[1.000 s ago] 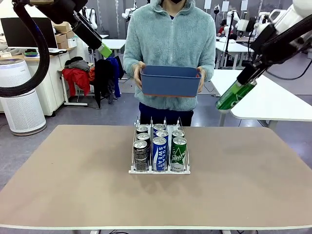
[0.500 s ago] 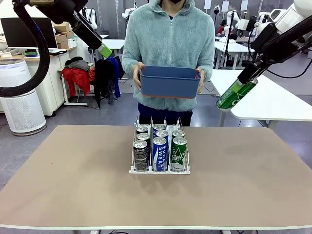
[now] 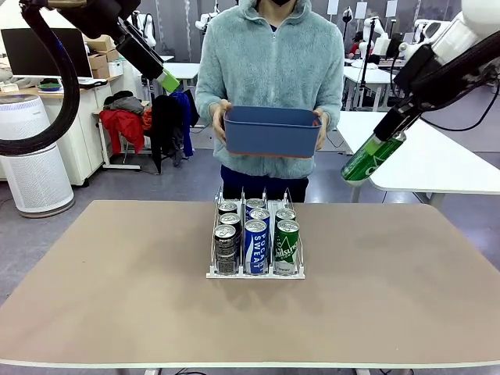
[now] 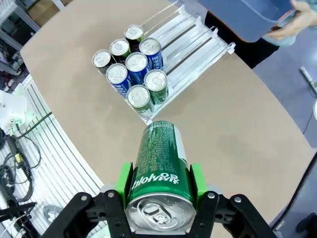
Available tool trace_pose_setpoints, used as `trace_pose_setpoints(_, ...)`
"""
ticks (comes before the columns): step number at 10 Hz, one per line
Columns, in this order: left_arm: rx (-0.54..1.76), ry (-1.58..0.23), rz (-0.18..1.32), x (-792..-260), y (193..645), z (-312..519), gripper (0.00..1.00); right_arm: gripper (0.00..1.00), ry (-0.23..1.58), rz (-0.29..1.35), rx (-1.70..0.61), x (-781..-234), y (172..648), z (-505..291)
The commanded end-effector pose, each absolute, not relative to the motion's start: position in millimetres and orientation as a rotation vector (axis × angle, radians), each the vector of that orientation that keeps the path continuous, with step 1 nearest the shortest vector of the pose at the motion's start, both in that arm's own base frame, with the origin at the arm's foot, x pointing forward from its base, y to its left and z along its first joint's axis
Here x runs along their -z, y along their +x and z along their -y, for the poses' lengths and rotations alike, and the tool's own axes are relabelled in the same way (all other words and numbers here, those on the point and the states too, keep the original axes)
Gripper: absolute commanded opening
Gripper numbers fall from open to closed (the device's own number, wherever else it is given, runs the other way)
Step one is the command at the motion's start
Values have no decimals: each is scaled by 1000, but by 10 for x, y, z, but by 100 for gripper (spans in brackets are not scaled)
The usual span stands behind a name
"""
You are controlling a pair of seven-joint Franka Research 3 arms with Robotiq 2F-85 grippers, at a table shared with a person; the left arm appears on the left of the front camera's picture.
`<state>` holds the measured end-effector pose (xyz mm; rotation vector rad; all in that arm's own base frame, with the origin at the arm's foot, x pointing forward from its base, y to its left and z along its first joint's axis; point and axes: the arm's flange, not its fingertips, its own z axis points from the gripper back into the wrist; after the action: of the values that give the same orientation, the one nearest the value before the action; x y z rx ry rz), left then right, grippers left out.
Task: Fill the beverage cans into the dispenser.
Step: Place the picked Sprite in the line of the Automatic Can Dispenser with the same cans.
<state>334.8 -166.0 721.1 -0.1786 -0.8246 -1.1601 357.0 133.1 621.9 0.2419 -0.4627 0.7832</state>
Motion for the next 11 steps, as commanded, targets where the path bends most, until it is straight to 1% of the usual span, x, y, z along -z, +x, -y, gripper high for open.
trace_pose_setpoints(1, 1161, -180, 818, -7189, 3347, 1654, 100, 58, 183, 522, -757, -6020, 3234, -1631)
trace_pose_setpoints(5, 1161, -180, 818, -7189, 3347, 1654, 100, 58, 141, 544, -754, -5880, 2781, -1949)
trace_pose_setpoints(7, 1161, -180, 818, -7189, 3347, 1654, 100, 58, 158, 538, -736, -5803, 2635, -2062)
trace_pose_setpoints(11, 1161, -180, 818, -7189, 3347, 1654, 100, 58, 167, 489, -776, -5600, 2545, -2192)
